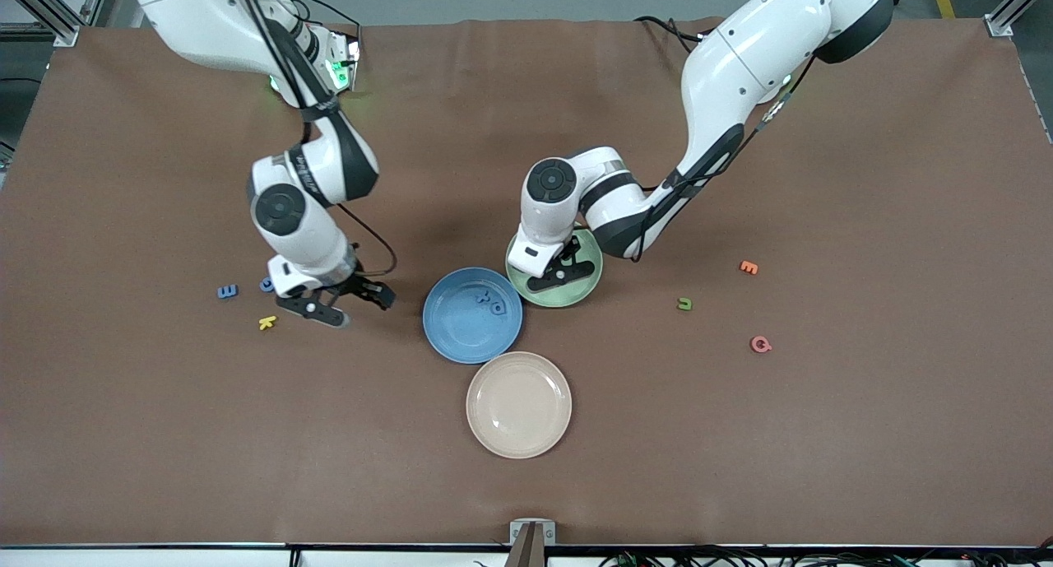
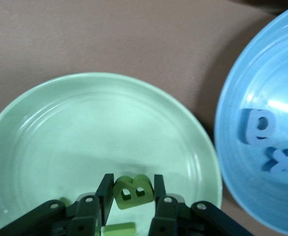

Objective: Sort letters by color into matching plates
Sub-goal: 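Place green b on the green plate while the right gripper reaches blue G, then grasp blue G with the right gripper while the left gripper reaches green u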

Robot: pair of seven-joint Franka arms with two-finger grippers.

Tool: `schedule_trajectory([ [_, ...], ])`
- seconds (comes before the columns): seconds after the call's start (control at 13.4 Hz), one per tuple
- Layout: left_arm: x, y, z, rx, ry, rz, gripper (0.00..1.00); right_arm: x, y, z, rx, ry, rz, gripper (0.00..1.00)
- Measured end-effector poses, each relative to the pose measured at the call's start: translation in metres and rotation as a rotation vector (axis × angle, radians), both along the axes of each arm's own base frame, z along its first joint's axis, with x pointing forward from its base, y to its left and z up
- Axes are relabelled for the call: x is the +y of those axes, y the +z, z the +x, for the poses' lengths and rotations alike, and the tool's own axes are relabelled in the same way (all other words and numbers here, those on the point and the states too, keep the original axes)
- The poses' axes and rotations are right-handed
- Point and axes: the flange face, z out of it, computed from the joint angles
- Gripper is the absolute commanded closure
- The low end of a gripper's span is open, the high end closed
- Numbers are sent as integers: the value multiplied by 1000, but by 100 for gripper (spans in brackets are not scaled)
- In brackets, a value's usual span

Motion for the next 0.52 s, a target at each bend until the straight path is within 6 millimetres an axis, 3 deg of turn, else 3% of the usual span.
schedule_trajectory([
  [0.07,-4,-2,2,-5,1,-2,76,-25,-7,-6,-5,29,-3,0],
  [0.22,-6,-6,7,-8,8,-4,41,-77,-21,-14,-11,89,-12,0],
  [0.3,-5,-7,9,-7,11,-5,17,-100,-26,-16,-7,114,-18,0],
  [0.45,-5,-6,12,-11,16,-8,1,-137,-31,-18,2,155,-26,0],
  [0.52,-4,-4,15,-15,19,-11,1,-152,-32,-18,4,169,-29,0],
])
